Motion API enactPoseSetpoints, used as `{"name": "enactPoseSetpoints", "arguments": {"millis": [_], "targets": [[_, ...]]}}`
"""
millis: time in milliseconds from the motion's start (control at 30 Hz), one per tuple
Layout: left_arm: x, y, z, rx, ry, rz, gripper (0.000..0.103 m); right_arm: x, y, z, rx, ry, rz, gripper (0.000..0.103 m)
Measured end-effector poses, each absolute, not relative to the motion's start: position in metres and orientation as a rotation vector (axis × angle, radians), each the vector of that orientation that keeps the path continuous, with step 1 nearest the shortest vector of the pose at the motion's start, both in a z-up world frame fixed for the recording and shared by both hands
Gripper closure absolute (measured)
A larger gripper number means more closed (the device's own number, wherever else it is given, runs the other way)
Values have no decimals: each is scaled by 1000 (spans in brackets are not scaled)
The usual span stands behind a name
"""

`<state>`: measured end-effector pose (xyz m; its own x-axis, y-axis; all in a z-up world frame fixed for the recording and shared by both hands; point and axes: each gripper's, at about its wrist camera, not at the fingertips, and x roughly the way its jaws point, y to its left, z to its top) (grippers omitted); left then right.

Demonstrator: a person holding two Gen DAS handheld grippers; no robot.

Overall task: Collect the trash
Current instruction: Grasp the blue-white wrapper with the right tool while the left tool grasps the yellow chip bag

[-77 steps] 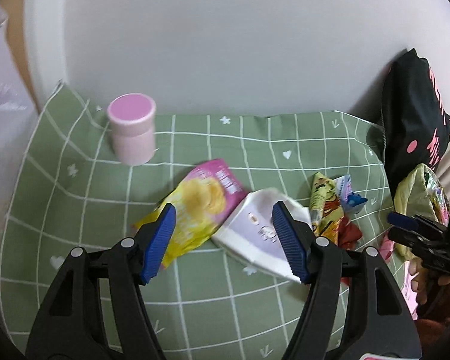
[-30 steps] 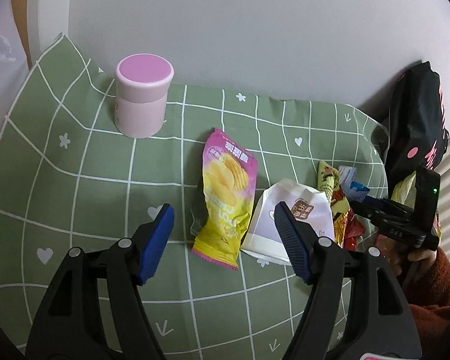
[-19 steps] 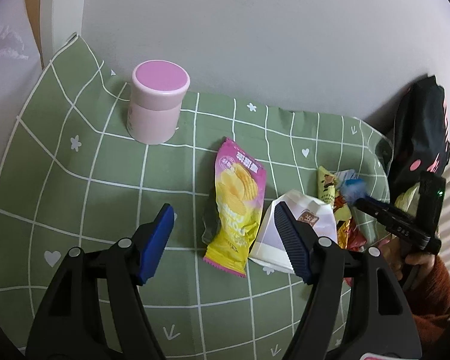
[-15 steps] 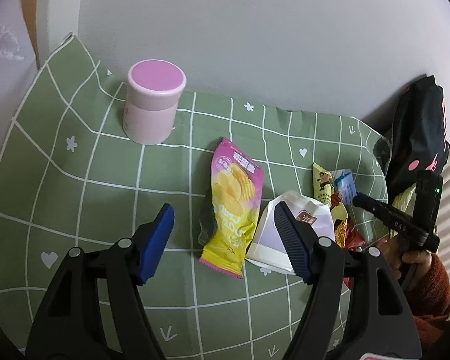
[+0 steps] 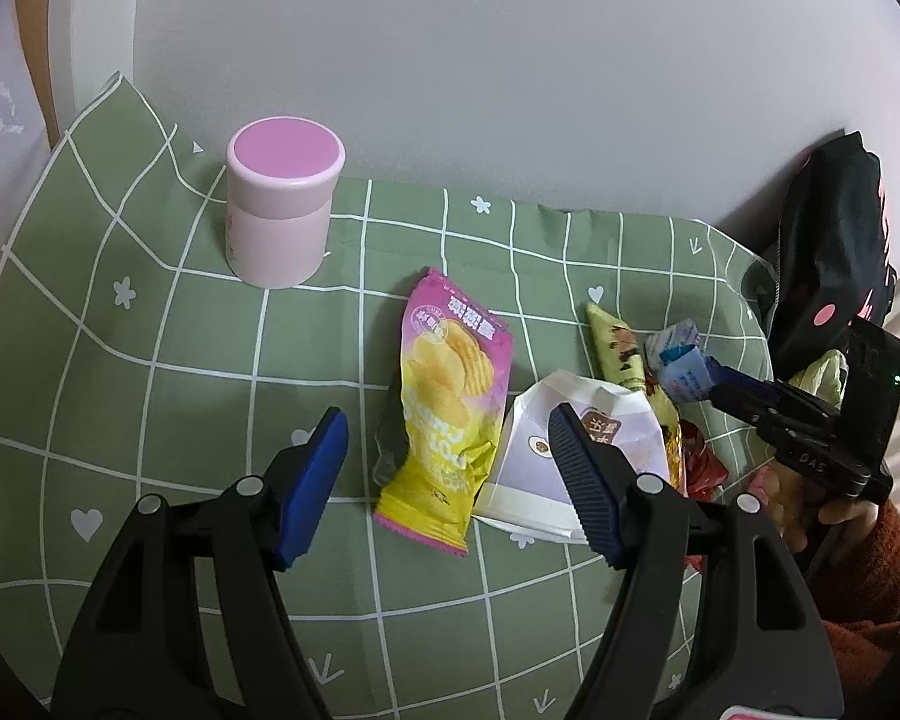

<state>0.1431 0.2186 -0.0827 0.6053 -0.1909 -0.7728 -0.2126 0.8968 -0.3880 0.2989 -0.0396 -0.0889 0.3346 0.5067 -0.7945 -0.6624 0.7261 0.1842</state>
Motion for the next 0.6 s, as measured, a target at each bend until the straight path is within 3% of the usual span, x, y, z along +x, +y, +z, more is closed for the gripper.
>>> {"name": "enactPoseSetpoints", "arguments": {"millis": [133,233,367,400,500,600], "targets": [[143,218,-84,-472,938,11,37,309,-31,-102,-176,1004,752,68],[143,217,-84,-467,941,11,37,317,-36,-101,-108,1008,735,57],[143,219,-85,-477,942,14,37,326,-35,-108,-117,1057,704,56],[143,220,-85,-479,942,15,37,328,-37,-109,-100,1055,703,59],[143,220,-85,-477,940,16,37,325,-36,-106,-102,1054,717,87],[143,221,-85,-478,937,14,37,313,-30,-98,-174,1031,727,97]]}}
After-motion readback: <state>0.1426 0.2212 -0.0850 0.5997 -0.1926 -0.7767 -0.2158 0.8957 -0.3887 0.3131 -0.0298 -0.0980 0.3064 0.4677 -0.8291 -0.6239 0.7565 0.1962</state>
